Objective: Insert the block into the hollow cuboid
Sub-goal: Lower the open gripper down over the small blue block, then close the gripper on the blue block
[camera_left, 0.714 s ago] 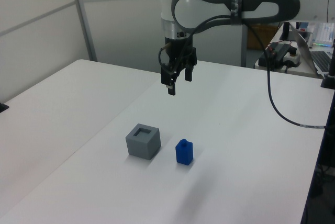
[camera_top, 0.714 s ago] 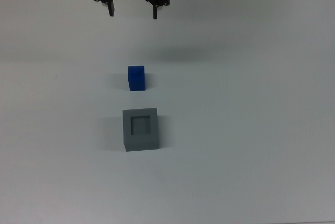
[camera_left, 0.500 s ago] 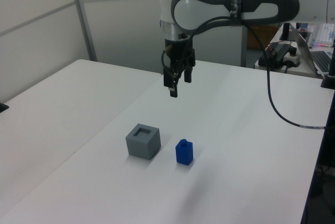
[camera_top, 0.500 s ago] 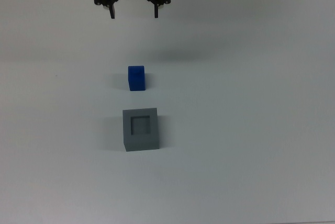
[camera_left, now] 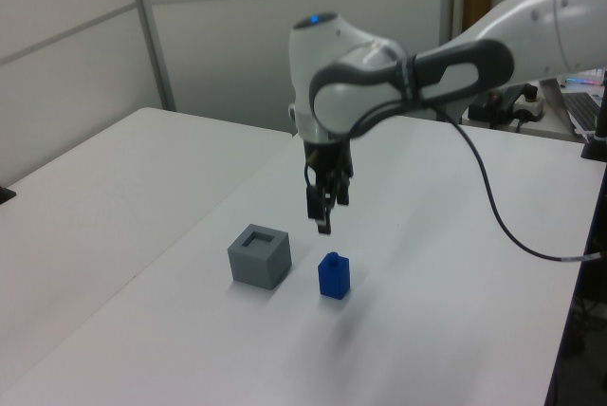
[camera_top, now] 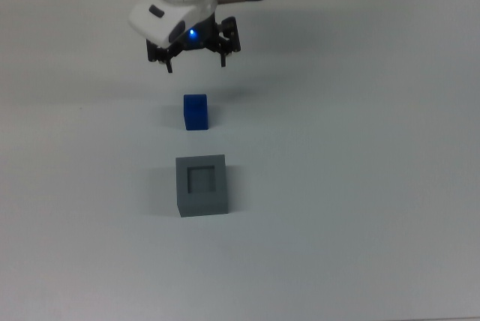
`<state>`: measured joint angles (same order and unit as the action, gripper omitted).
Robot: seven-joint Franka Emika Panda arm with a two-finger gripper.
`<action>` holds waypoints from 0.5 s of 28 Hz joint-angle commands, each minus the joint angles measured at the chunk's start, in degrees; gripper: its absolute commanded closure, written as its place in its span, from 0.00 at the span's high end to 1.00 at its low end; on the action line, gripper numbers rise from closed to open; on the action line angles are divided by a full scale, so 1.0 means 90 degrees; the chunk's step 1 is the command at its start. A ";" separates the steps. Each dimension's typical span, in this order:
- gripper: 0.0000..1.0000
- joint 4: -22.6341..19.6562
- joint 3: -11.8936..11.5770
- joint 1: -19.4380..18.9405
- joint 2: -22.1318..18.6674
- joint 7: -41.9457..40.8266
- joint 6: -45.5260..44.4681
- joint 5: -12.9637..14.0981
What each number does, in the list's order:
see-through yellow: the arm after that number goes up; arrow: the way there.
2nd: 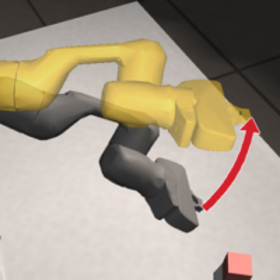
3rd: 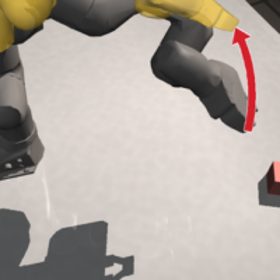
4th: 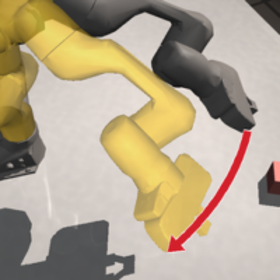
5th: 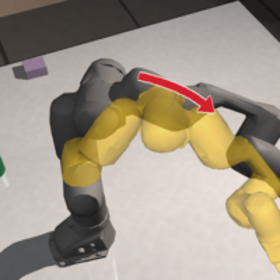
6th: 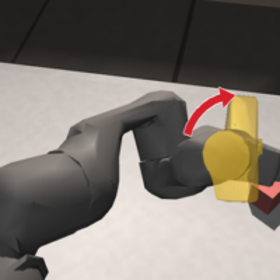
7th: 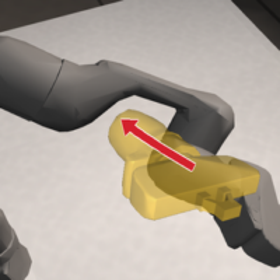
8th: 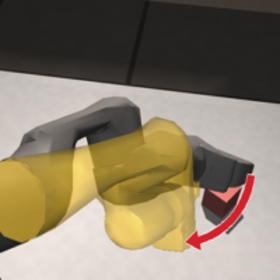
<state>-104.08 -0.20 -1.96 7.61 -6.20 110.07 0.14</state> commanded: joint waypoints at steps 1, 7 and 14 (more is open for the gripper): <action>1.00 -0.0456 -0.0027 0.0080 0.0170 -0.0161 0.0601 0.0003; 1.00 -0.0603 -0.0027 0.0188 0.0609 -0.0161 0.1099 -0.0250; 1.00 -0.0613 -0.0027 0.0198 0.0903 -0.0151 0.1295 -0.0368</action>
<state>-108.91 -0.27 -0.13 15.27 -6.39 120.08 -2.41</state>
